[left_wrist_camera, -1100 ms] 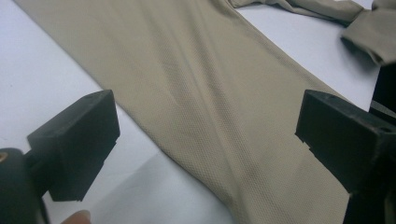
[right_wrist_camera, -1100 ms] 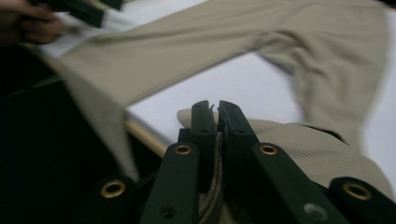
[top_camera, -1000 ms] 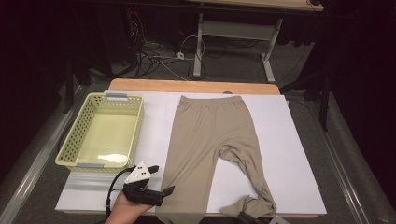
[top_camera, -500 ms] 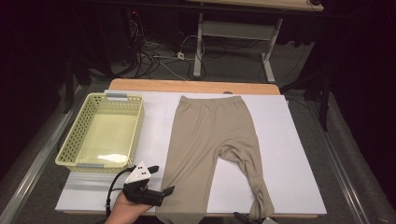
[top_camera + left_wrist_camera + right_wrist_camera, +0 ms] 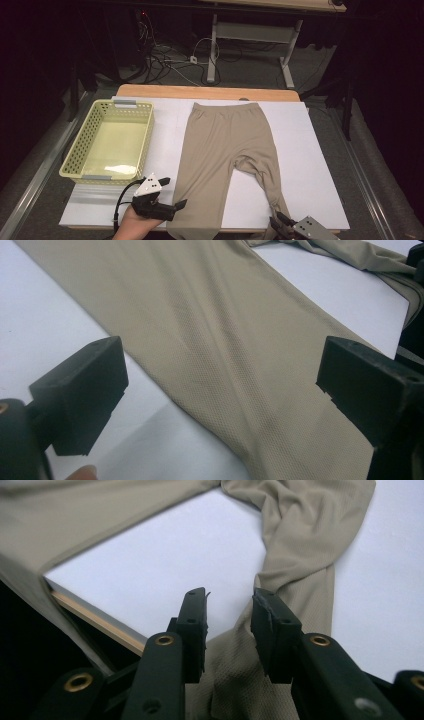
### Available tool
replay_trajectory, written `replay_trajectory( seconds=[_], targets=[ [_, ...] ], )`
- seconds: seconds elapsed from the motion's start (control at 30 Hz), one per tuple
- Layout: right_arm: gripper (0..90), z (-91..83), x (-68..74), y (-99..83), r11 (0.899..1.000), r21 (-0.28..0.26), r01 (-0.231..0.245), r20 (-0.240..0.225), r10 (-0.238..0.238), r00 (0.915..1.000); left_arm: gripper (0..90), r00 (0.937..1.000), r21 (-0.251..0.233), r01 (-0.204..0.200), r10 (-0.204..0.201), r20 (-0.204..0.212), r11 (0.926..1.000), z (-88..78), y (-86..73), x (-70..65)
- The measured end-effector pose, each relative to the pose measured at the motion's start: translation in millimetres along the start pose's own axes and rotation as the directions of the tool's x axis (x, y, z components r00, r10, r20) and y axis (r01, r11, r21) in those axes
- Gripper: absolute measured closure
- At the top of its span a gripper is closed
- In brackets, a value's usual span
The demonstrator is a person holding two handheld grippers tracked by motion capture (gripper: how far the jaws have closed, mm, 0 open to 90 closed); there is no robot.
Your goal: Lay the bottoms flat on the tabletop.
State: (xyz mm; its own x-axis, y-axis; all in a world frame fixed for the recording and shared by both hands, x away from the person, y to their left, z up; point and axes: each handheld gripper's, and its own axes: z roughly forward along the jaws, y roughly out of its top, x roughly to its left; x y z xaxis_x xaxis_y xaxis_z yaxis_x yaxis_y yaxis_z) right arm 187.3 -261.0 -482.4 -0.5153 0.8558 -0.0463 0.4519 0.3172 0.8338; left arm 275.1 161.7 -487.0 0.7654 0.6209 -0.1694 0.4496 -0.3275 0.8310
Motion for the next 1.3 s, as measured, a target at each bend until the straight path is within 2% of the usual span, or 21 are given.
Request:
replay_trajectory(
  seconds=[0.13, 0.23, 0.27, 0.37, 0.47, 0.53, 0.6, 0.7, 0.83, 0.87, 0.93, 1.0, 1.1, 1.2, 1.27, 1.3],
  targets=[
    [71.0, 7.5, -0.1, -2.3, 0.999, 0.037, 0.008, 0.022, -0.009, 0.9997, 5.3, 1.0, -0.001, 0.0, 0.0, -0.001, 1.0, -0.1, -0.1, -0.1],
    [84.2, 8.6, -0.6, -2.3, 0.999, 0.051, 0.018, 0.021, -0.019, 0.9996, 5.3, 1.0, -0.002, 0.001, -0.001, -0.002, 1.0, -0.1, -0.1, -0.1],
    [88.3, 7.4, -0.1, -1.7, 0.999, 0.042, 0.023, 0.01, -0.024, 0.9997, 5.3, 1.0, -0.001, 0.001, -0.001, -0.002, 1.0, -0.1, -0.1, -0.1],
    [89.2, 1.0, 4.9, 2.3, 0.999, 0.014, 0.047, -0.003, -0.047, 0.9989, 5.3, 1.0, -0.001, 0.002, -0.002, -0.001, 1.0, -0.2, -0.1, 0.0],
    [89.7, -15.1, 4.4, 10.6, 0.997, -0.067, 0.048, 0.036, -0.045, 0.9983, 5.3, 1.0, -0.001, 0.002, -0.002, 0.0, 1.0, -0.2, -0.1, 0.1],
    [89.9, -22.6, -3.0, 11.0, 0.995, -0.096, 0.029, 0.065, -0.023, 0.9976, 5.3, 1.0, -0.001, 0.002, -0.002, 0.0, 1.0, -0.2, -0.1, 0.1],
    [90.0, -30.0, -17.7, 6.7, 0.993, -0.114, -0.013, 0.098, 0.024, 0.9949, 5.3, 1.0, -0.001, 0.002, -0.002, 0.001, 1.0, -0.2, -0.1, 0.1],
    [90.0, -36.2, -37.9, -3.0, 0.989, -0.125, -0.084, 0.131, 0.101, 0.9862, 5.3, 1.0, 0.0, 0.002, -0.002, 0.0, 1.0, -0.1, 0.0, 0.1],
    [89.9, -30.0, -56.5, -18.5, 0.988, -0.064, -0.138, 0.151, 0.146, 0.9778, 5.3, 1.0, 0.001, 0.001, -0.001, -0.002, 1.0, 0.2, 0.0, -0.2],
    [89.9, -26.0, -61.2, -23.4, 0.985, -0.041, -0.165, 0.147, 0.169, 0.9745, 5.3, 1.0, 0.001, 0.0, 0.0, -0.003, 1.0, 0.1, 0.0, -0.3],
    [87.6, -21.0, -65.9, -28.2, 0.982, -0.018, -0.189, 0.144, 0.19, 0.9713, 5.3, 1.0, 0.001, 0.0, 0.0, -0.004, 1.0, 0.1, 0.0, -0.4],
    [80.7, -21.0, -64.8, -25.8, 0.983, -0.022, -0.181, 0.139, 0.182, 0.9734, 5.3, 1.0, 0.001, 0.001, -0.001, -0.003, 1.0, 0.1, 0.0, -0.3],
    [73.6, -28.4, -51.1, -11.8, 0.987, -0.08, -0.14, 0.126, 0.15, 0.9807, 5.3, 1.0, 0.004, 0.001, -0.001, -0.003, 1.0, 0.3, 0.2, -0.2],
    [75.2, -30.0, -33.8, -2.2, 0.992, -0.098, -0.076, 0.094, 0.086, 0.9918, 5.3, 1.0, 0.004, -0.001, 0.001, -0.003, 1.0, 0.4, 0.2, -0.4],
    [77.6, -25.6, -24.3, 0.0, 0.996, -0.08, -0.034, 0.073, 0.039, 0.9965, 5.3, 1.0, 0.002, -0.001, 0.001, -0.004, 1.0, 0.2, 0.1, -0.5],
    [79.3, -21.9, -21.1, 0.0, 0.997, -0.067, -0.029, 0.057, 0.033, 0.9978, 5.3, 1.0, 0.002, 0.0, 0.0, -0.004, 1.0, 0.2, 0.0, -0.5]
  ],
)
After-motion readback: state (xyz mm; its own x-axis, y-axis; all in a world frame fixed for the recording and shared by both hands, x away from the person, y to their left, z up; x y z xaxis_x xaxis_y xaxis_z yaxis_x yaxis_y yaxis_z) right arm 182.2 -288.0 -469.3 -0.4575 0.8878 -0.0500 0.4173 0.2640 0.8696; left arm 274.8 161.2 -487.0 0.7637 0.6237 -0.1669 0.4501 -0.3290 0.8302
